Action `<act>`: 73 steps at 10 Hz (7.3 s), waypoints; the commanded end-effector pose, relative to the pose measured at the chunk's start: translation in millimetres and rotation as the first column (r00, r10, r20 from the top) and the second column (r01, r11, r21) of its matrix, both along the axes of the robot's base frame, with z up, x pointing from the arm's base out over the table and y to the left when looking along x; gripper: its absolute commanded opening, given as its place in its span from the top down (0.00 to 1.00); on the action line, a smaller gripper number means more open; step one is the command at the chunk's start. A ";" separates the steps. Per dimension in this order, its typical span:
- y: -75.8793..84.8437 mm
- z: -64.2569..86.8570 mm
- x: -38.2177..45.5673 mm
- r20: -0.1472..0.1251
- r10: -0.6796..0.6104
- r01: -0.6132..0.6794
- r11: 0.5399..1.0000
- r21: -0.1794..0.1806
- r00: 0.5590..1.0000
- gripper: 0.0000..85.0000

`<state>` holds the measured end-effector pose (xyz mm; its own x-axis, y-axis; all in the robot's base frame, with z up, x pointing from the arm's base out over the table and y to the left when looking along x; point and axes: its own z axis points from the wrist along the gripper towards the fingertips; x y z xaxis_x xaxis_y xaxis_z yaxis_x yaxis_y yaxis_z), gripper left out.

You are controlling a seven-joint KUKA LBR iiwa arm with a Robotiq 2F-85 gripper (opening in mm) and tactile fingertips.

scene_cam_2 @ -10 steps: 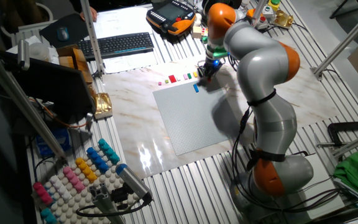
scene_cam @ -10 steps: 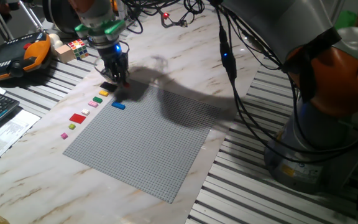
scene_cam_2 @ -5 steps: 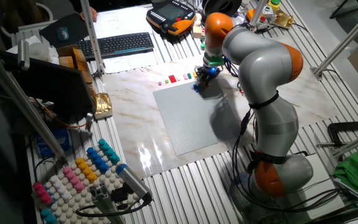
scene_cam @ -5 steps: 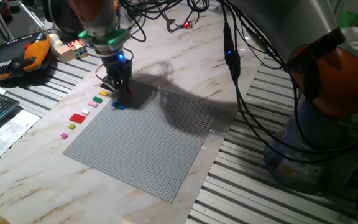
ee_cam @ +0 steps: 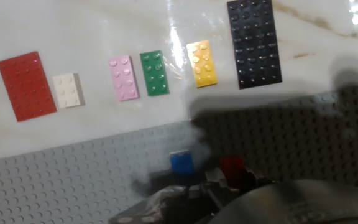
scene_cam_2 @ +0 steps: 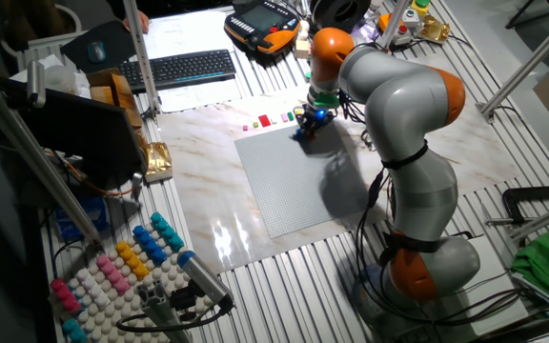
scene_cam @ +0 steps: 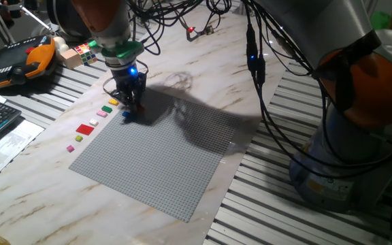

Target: Build with small Lego blocks

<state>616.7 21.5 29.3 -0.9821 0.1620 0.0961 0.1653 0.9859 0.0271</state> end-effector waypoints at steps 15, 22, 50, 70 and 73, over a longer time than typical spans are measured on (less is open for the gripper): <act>8.8 -2.3 1.8 0.001 0.012 -0.012 1.000 -0.002 1.000 0.69; 10.4 -0.2 2.6 -0.004 0.031 -0.031 0.999 0.017 1.000 0.85; 10.4 -2.7 9.1 -0.008 0.089 -0.089 0.996 0.021 0.996 0.99; -21.3 25.5 63.2 -0.004 0.054 -0.054 0.998 -0.035 0.999 0.45; -37.0 21.2 86.1 0.004 0.076 -0.076 0.997 -0.029 0.997 0.42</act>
